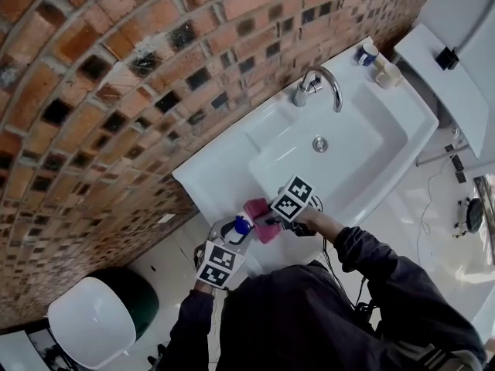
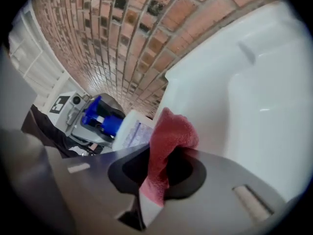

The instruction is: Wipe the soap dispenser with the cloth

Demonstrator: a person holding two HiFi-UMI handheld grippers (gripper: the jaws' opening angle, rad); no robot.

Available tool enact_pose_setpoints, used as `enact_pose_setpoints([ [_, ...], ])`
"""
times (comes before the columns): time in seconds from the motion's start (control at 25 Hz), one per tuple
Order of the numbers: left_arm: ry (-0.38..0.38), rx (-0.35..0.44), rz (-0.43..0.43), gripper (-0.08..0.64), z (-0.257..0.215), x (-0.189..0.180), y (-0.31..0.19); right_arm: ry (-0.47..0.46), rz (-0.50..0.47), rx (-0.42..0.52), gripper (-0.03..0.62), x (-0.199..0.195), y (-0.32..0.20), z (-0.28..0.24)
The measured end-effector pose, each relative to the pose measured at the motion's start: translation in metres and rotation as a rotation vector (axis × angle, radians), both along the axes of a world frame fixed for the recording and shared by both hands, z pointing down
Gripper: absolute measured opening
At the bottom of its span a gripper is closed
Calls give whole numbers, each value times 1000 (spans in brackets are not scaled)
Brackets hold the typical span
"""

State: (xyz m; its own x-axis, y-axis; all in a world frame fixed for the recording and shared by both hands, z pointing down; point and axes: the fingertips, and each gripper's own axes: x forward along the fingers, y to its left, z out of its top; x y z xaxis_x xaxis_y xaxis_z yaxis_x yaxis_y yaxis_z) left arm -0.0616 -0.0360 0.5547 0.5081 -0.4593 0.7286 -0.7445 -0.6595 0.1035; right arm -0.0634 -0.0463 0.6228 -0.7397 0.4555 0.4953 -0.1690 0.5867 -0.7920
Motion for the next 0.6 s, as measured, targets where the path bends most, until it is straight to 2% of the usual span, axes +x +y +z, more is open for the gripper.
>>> enact_pose_setpoints([
  [0.12, 3, 3, 3, 147, 0, 0, -1, 95, -28, 77, 63, 2, 4, 33],
  [0.24, 8, 7, -6, 147, 1, 1, -1, 111, -29, 151, 63, 3, 5, 39],
  [0.36, 21, 9, -44, 148, 0, -1, -1, 77, -6, 186, 63, 4, 4, 23],
  [0.6, 37, 22, -106, 149, -9, -6, 5, -63, 79, 257, 63, 16, 1, -43],
])
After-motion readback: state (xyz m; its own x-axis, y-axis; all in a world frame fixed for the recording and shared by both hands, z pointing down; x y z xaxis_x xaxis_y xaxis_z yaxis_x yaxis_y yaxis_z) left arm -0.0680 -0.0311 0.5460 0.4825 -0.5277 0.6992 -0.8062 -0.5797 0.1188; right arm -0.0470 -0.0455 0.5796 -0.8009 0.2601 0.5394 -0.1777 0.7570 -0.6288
